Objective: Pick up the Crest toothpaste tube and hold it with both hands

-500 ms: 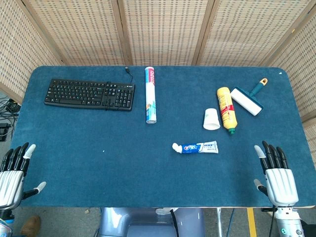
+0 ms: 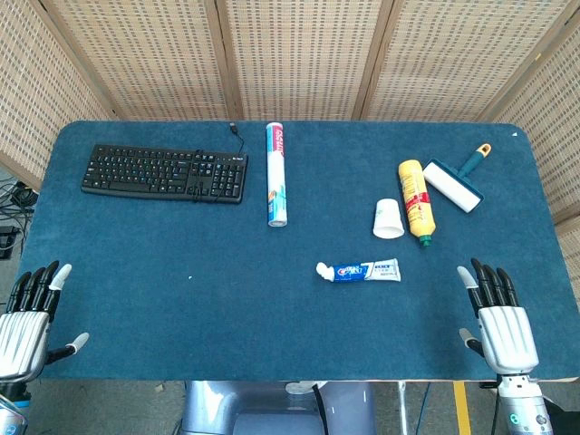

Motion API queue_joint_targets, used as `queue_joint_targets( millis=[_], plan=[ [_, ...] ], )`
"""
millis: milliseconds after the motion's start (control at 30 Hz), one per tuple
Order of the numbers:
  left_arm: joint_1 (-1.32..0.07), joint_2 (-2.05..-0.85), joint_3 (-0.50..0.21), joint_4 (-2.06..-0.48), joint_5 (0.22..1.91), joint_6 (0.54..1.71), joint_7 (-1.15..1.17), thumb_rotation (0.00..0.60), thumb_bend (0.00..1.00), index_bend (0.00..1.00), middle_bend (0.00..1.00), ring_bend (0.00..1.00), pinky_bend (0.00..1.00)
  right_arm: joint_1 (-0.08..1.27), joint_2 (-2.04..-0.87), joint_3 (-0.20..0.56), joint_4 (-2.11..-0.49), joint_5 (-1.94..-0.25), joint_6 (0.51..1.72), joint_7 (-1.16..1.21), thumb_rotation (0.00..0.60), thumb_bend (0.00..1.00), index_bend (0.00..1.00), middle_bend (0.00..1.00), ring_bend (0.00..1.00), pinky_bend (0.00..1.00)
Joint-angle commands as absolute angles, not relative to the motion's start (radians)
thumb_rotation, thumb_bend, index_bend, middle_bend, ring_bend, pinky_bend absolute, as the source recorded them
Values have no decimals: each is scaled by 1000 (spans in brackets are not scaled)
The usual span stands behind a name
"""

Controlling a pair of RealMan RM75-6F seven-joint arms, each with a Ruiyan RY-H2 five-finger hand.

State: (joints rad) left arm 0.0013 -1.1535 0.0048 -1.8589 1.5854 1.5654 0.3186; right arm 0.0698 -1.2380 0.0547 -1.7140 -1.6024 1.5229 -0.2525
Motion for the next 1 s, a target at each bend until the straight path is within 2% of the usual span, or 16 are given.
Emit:
queue_joint_targets(
  millis=[33, 133, 233, 300, 433, 733, 1000],
  plan=[
    [-1, -1157, 4, -1856, 1582, 1561, 322, 600, 0, 0, 0, 0, 0, 118, -1262, 75, -1683, -1602, 1469, -253, 600, 0, 37, 39, 0, 0],
    [-7, -1164, -2, -1856, 1568, 1551, 330, 600, 0, 0, 0, 0, 0, 203, -1287, 112, -1655, -1592, 1367, -273, 600, 0, 106, 128, 21, 30],
    [-13, -1171, -8, -1855, 1556, 1540, 342, 600, 0, 0, 0, 0, 0, 279, -1302, 147, -1638, -1566, 1274, -280, 600, 2, 174, 207, 97, 122],
    [-22, -1178, -14, -1853, 1544, 1526, 355, 600, 0, 0, 0, 0, 0, 337, -1321, 175, -1622, -1534, 1199, -290, 600, 32, 219, 254, 144, 165],
    [-33, -1189, -24, -1847, 1517, 1508, 369, 600, 0, 0, 0, 0, 0, 417, -1366, 212, -1582, -1457, 1084, -282, 600, 154, 300, 329, 217, 233],
    [-46, -1197, -37, -1839, 1477, 1486, 375, 600, 0, 0, 0, 0, 0, 517, -1468, 229, -1463, -1319, 934, -287, 600, 265, 320, 360, 262, 281],
    [-55, -1199, -40, -1837, 1461, 1474, 379, 600, 0, 0, 0, 0, 0, 552, -1540, 213, -1372, -1255, 893, -303, 600, 321, 328, 371, 270, 281]
  ],
)
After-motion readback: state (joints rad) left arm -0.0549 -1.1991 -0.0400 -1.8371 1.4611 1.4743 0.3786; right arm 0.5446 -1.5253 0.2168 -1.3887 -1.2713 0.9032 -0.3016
